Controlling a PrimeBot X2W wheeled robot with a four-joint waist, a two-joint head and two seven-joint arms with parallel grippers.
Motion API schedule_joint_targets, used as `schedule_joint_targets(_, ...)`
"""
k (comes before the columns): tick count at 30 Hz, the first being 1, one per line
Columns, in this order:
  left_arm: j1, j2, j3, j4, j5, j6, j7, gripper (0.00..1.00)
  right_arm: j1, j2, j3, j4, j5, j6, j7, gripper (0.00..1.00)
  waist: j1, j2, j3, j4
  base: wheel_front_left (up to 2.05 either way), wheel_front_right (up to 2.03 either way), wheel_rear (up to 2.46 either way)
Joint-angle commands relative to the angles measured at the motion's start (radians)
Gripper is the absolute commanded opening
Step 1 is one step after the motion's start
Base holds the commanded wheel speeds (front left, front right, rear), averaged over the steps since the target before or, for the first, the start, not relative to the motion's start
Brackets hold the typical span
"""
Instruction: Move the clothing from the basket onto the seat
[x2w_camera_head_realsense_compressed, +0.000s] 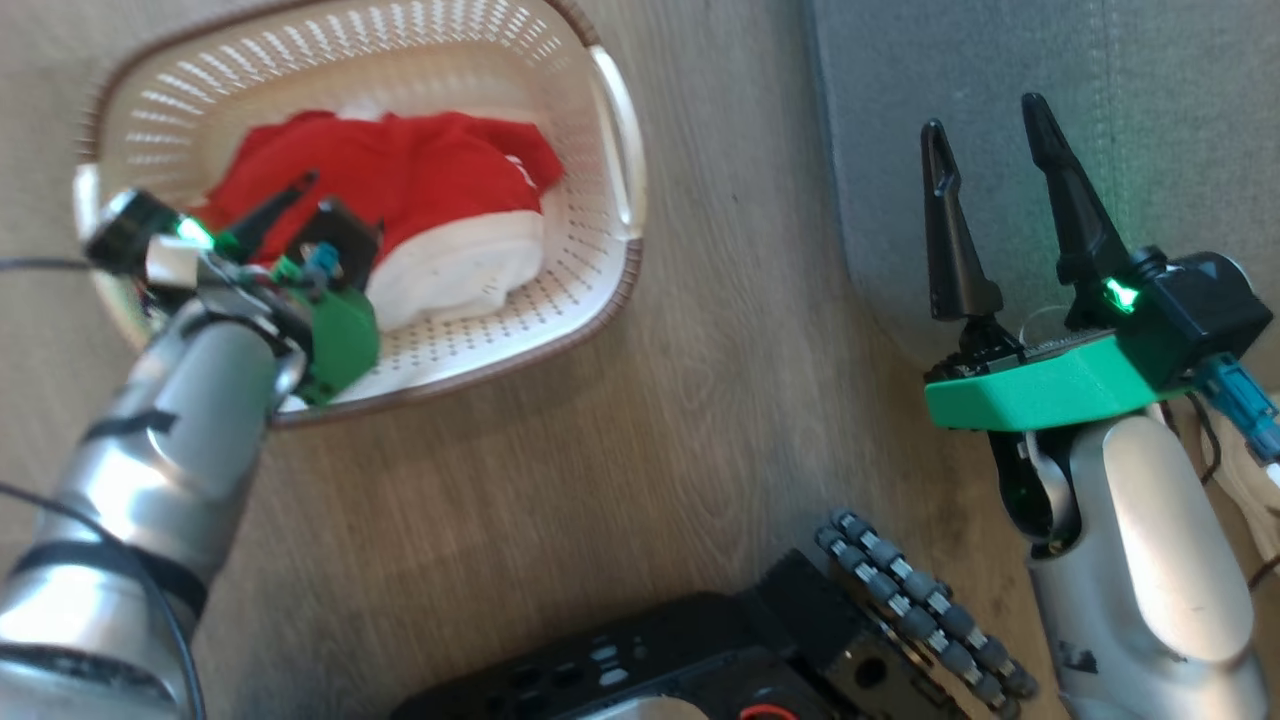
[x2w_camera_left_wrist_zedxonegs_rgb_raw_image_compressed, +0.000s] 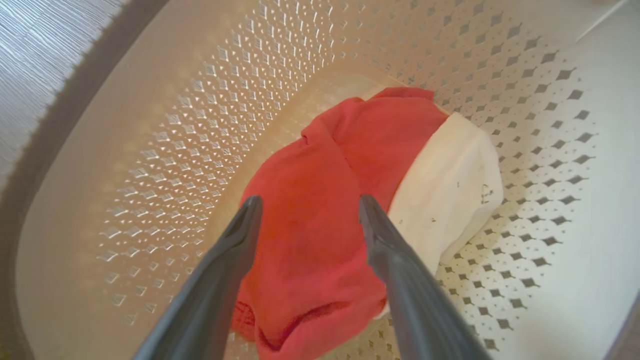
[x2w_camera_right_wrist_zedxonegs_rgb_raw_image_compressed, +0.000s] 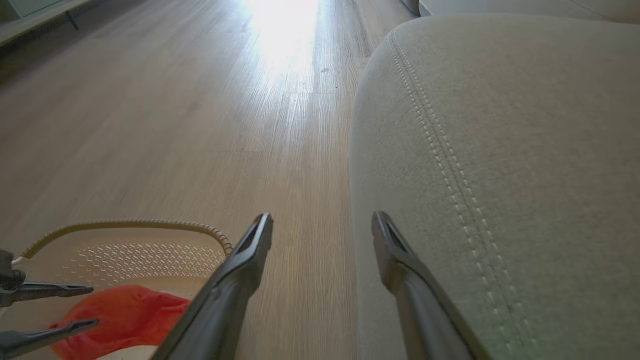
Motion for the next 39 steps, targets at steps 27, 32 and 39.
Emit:
schedule_joint_targets(27,-0.223,0.031,-0.114,0.287,0.059,-0.057,0.237,0.0,0.05,0.004,0.069,-0.059,0.081,0.007,-0.009,1.0,-0.0004,0.0001,0.105,-0.121,0.0,0.0,0.0)
schedule_joint_targets(32,-0.221,0.037,-0.121,0.288,0.036,-0.066,0.244,0.0,0.042,0.004,0.069,-0.062,0.075,0.007,-0.009,1.0,-0.0004,0.0001,0.103,-0.12,0.0,0.0,0.0)
schedule_joint_targets(39,-0.222,0.037,-0.106,0.289,-0.002,-0.053,0.185,0.0,0.018,0.004,0.087,-0.058,0.065,0.007,-0.009,1.0,-0.0004,0.0001,0.08,-0.115,0.0,0.0,0.0)
